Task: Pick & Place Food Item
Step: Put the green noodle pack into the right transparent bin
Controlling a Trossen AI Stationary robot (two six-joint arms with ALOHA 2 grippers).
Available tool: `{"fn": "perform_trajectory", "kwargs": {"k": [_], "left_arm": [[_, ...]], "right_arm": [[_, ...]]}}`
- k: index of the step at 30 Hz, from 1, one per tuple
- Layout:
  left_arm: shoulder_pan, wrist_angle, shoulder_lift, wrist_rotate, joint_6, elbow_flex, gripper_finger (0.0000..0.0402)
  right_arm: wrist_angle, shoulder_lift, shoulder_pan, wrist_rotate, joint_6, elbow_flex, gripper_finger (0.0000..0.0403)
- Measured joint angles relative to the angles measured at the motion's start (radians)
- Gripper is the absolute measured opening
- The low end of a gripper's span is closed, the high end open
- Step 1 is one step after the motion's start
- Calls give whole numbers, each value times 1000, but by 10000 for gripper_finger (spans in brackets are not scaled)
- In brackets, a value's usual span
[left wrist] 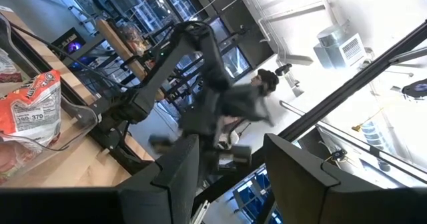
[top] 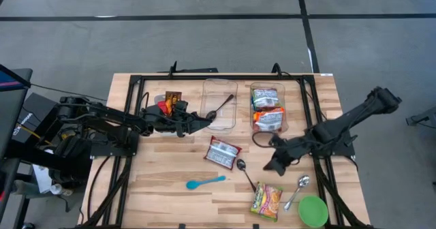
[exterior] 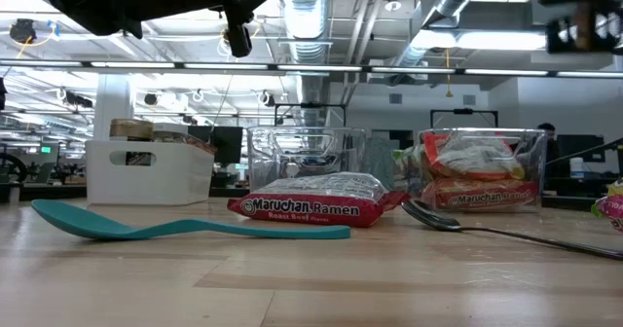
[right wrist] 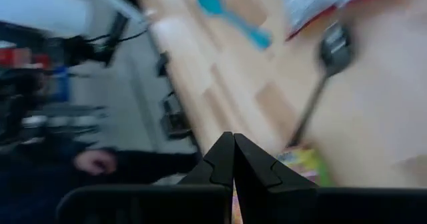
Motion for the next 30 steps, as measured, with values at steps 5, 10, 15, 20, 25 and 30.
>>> {"fn": "perform_trajectory", "kwargs": {"k": [5,10,15,20,25,30], "left_arm": [[0,0,0,0,0,0,163],[0,0,0,0,0,0,163],[0,0,0,0,0,0,163],[0,0,0,0,0,0,163],[0,0,0,0,0,0,163],[0,0,0,0,0,0,163]], "right_arm": [[217,-13,55,-54,146,-189,0],[203,-12,119,-54,252,-240,0],[148,-6,163,-47,357,-263,0],[59,-6,192,-42,477,-280,0],[30,1,230,-42,540,-281,0],[41,54,262,-34,581,-281,0]]}}
